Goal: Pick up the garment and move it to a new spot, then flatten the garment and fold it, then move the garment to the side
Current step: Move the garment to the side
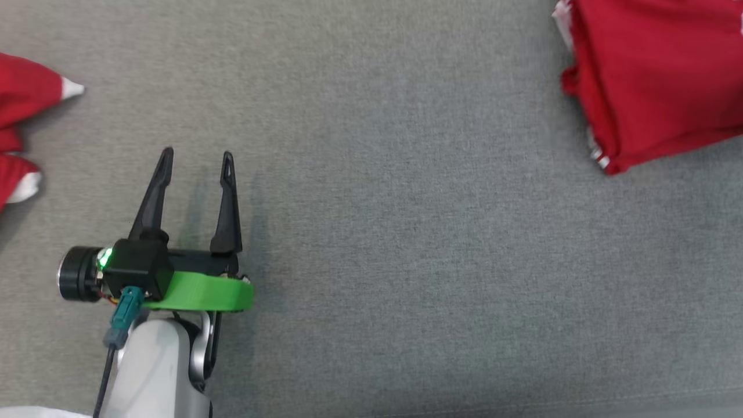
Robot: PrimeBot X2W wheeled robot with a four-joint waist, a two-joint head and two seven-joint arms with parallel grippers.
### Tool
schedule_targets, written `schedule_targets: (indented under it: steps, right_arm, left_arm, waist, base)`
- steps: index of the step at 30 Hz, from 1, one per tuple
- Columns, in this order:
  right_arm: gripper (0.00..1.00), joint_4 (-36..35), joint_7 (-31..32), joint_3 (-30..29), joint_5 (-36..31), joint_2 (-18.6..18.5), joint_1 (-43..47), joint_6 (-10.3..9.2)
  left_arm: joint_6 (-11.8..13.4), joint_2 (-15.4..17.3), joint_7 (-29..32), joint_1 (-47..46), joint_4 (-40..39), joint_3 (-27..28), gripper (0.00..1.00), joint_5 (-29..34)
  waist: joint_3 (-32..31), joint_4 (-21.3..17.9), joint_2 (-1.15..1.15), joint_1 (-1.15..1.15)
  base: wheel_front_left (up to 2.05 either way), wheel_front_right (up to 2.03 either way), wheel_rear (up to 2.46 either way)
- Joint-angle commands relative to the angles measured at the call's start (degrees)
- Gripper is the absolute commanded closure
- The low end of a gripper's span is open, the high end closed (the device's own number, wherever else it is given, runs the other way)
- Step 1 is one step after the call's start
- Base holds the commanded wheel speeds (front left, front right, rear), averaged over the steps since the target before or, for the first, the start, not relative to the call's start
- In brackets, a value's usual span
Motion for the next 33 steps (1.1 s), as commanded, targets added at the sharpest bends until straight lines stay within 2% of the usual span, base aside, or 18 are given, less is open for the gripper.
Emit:
schedule_targets:
  steps: [1, 9, 18, 19, 20, 27, 33]
  right_arm:
    - [1.0, -0.13, -0.11, 0.18, 0.72, -1.66, -1.62, -0.15]
    - [1.0, 0.89, 0.88, 1.5, 4.26, -9.12, -6.48, -0.15]
    - [1.0, 3.59, 3.05, 4.92, 5.33, -12.29, -12.77, -0.15]
    - [0.56, 4.35, 2.99, 5.12, 4.73, -12.44, -13.9, -0.15]
    - [0.0, 5.05, 2.79, 5.31, 4.27, -12.5, -14.69, -0.15]
    - [0.0, 8.57, 0.44, 6.66, 0.57, -10.66, -18.07, -0.14]
    - [0.0, 6.43, -0.44, 6.43, -0.86, -8.16, -16.17, -0.14]
  left_arm:
    - [-0.44, 0.57, 0.0, -1.6, -0.51, 0.09, 0.0, 0.56]
    - [-0.96, 1.68, 0.0, -2.73, -3.62, -0.07, 0.0, 2.5]
    - [-1.0, 2.1, 0.03, -2.05, -6.24, -0.29, 0.0, 3.15]
    - [-0.86, 2.07, 0.04, -1.86, -6.4, -0.25, 0.0, 3.16]
    - [-0.75, 2.02, 0.04, -1.73, -6.47, -0.33, 0.0, 3.19]
    - [-0.36, 1.43, 0.05, -1.4, -5.77, -0.59, 0.0, 2.11]
    - [0.02, 0.99, 0.02, 0.06, -4.45, 0.23, 0.0, 0.89]
  waist:
    - [6.96, -4.29, 0.0, -0.01]
    - [9.77, -6.25, 0.0, -0.01]
    - [11.06, -5.41, 0.0, -0.01]
    - [11.21, -5.31, 0.0, -0.01]
    - [11.29, -5.21, 0.0, -0.01]
    - [9.66, -4.83, 0.0, -0.01]
    - [4.68, -4.72, 0.0, -0.01]
  base:
    - [0.0, 0.0, 0.0]
    - [0.0, 0.0, 0.0]
    - [0.0, 0.0, 0.0]
    - [0.0, 0.0, 0.0]
    - [0.0, 0.0, 0.0]
    - [0.0, 0.0, 0.0]
    - [0.0, 0.0, 0.0]
